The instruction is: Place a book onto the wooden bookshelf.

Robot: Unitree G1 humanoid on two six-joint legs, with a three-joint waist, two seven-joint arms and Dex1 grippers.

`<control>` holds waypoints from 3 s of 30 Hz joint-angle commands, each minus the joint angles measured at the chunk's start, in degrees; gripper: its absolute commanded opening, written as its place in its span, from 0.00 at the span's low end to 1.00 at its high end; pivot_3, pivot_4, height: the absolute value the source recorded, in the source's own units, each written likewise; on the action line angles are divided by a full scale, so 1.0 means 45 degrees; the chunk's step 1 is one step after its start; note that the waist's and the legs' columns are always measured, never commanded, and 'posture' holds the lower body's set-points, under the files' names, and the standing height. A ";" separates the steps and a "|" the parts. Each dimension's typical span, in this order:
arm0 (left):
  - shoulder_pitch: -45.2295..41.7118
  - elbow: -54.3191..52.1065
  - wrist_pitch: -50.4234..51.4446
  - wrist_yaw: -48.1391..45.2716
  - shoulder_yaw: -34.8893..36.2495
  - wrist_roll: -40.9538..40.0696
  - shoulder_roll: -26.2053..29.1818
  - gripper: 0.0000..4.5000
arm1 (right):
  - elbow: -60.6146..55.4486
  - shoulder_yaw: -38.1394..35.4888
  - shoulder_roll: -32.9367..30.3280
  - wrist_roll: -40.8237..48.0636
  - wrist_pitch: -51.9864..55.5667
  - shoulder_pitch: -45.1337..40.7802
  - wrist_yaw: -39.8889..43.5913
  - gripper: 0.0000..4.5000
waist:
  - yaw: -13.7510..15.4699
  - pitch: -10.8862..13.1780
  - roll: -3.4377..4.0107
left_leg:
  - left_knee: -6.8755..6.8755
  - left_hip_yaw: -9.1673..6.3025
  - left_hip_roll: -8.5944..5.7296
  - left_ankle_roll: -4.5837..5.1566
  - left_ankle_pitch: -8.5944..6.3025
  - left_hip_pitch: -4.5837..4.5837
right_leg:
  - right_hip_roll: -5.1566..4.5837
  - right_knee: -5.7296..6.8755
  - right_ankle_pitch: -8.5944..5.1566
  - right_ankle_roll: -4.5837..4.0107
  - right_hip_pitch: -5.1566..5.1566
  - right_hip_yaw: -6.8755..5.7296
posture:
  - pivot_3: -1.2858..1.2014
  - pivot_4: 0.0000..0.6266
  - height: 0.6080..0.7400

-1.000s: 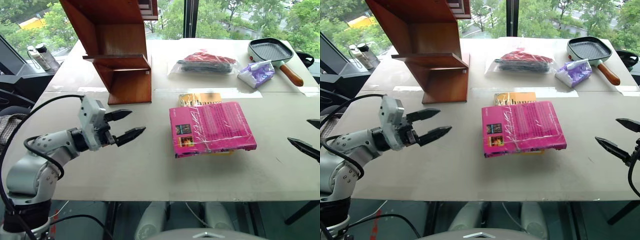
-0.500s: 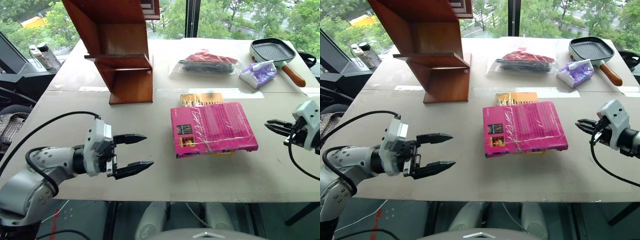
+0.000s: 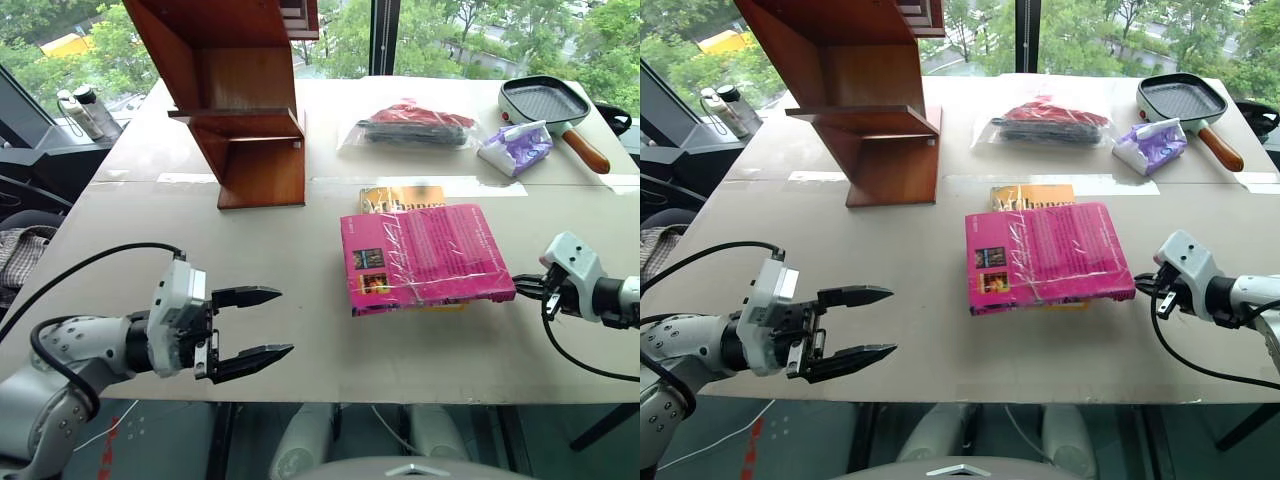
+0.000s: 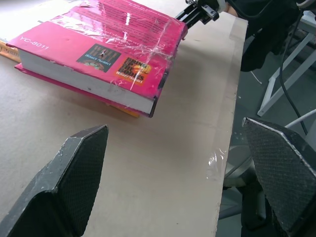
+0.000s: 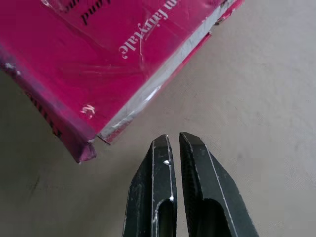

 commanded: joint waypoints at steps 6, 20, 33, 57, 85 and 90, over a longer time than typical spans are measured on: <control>0.0234 -0.0545 -0.0326 0.0261 0.0203 -0.0138 -0.0157 1.00 | -0.1541 0.0196 0.0229 0.0919 0.1072 -0.0005 0.0317 0.03 | -0.0008 0.0000 0.0000 | 0.0000 -0.0001 0.0001 0.0000 0.0000 0.0001 | 0.0001 0.0000 0.0000 0.0000 0.0000 -0.0001 | 0.52 0.24 1.00; 0.1205 -0.0941 -0.0649 0.0891 -0.0051 0.0159 -0.0549 1.00 | -0.2838 0.1556 0.1482 0.0858 0.2899 -0.1240 -0.1478 0.03 | 0.0025 0.0001 -0.0002 | 0.0000 -0.0004 0.0002 0.0000 -0.0001 -0.0014 | 0.0002 -0.0004 0.0000 0.0000 -0.0015 -0.0003 | 0.52 0.24 1.00; 0.1468 -0.0677 -0.0987 0.0723 -0.0204 0.0494 -0.0741 1.00 | -0.3574 0.0570 -0.0185 0.1922 0.3982 -0.1450 -0.0397 0.03 | 0.0024 0.0003 0.0000 | 0.0000 -0.0006 0.0002 0.0001 -0.0002 -0.0027 | 0.0002 -0.0010 0.0000 0.0000 -0.0025 -0.0009 | 0.52 0.24 1.00; 0.1524 -0.0749 -0.1019 0.1122 -0.0369 0.0544 -0.0814 1.00 | -0.2868 0.1896 0.2259 0.2253 0.4125 -0.3184 -0.1712 0.03 | 0.0002 0.0006 -0.0003 | 0.0000 -0.0009 0.0005 0.0002 -0.0002 -0.0027 | 0.0005 -0.0009 0.0000 0.0000 -0.0027 -0.0008 | 0.52 0.24 1.00; 0.0458 0.2147 0.3261 1.6052 -0.2669 -1.3805 -0.5594 1.00 | -0.5831 -0.5271 0.1429 0.6465 -0.0903 0.2630 0.1648 1.00 | 0.0145 -0.0002 -0.0022 | 0.0020 -0.0069 0.0024 0.0014 -0.0013 0.0042 | 0.0010 -0.0002 0.0005 0.0010 0.0052 0.0012 | 0.52 0.24 1.00; -0.0849 0.3200 0.2185 1.8396 -0.3267 -1.4831 -0.7610 1.00 | -0.6505 -0.6170 0.1444 0.7053 -0.0771 0.3527 0.1324 1.00 | 0.0418 -0.0021 0.0003 | 0.0027 -0.0046 0.0000 0.0013 -0.0013 0.0041 | -0.0001 -0.0004 0.0006 0.0010 0.0056 0.0012 | 0.52 0.24 1.00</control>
